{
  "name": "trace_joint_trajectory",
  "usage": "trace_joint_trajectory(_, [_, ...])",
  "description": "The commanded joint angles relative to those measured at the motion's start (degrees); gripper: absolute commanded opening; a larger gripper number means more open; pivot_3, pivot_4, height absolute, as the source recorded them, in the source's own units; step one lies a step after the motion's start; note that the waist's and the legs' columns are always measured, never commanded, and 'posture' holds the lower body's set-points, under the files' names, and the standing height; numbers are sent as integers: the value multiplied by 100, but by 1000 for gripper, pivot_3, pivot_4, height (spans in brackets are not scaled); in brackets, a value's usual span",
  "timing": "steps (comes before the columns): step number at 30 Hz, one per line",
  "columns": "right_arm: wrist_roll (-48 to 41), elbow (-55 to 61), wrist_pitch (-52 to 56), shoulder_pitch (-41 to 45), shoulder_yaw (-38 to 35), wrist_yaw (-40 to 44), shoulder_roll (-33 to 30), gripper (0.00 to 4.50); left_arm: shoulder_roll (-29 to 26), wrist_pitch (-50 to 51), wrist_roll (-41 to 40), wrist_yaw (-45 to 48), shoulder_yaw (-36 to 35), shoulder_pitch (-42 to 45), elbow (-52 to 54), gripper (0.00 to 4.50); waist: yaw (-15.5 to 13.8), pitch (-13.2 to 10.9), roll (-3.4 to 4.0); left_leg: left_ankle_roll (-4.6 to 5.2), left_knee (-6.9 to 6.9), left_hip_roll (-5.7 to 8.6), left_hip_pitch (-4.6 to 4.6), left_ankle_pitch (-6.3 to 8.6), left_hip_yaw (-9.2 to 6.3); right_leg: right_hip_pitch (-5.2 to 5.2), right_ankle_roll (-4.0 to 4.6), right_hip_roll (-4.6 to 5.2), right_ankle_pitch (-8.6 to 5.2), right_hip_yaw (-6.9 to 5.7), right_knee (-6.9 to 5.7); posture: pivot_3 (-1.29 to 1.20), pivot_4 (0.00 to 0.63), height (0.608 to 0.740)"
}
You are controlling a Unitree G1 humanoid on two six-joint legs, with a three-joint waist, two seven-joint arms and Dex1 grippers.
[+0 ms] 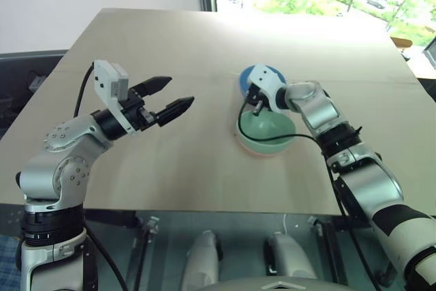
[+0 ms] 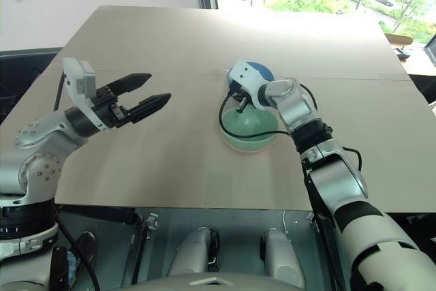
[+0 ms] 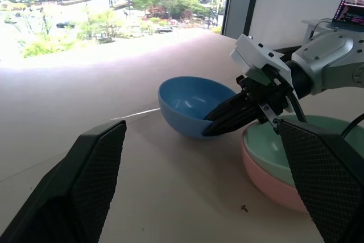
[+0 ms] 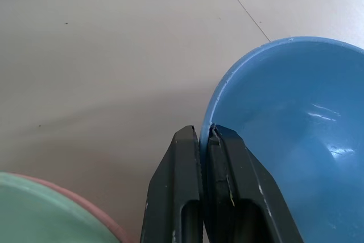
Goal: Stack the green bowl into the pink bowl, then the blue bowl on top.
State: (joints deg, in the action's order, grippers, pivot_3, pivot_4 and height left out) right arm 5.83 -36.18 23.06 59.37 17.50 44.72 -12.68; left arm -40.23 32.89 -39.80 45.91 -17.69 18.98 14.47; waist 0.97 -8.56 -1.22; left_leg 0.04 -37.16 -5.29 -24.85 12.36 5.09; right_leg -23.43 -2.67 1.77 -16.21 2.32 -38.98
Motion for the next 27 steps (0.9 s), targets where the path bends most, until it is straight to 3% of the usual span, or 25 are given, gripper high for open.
trace_joint_trajectory(1, [-92,656,-126,-28,-108,196,-171,75,-63,-115,-41,12,-117,20,197,4500,-1,-2,2,0,0,0,0,0,0,0,0,0,0,0,0,0,150,740])
trace_joint_trajectory(10, [-737,3013,-315,-673,-322,1349,-1179,75,-148,-342,88,335,30,138,27,4500,-21,-6,0,0,4,0,-6,0,-1,-3,0,0,0,-1,7,0,150,740])
trace_joint_trajectory(20, [-1790,5563,1366,-1381,-560,2056,-2447,75,-67,-657,280,951,566,701,-560,4500,-55,-10,-2,0,1,0,-4,1,0,-2,0,0,-1,-1,6,0,150,740])
trace_joint_trajectory(27, [-2335,6538,2151,-1603,-487,2088,-2811,75,4,-923,554,1542,1049,1270,-1208,4500,-25,-11,-4,1,-2,0,-1,1,0,-2,0,-3,-1,1,2,0,150,740])
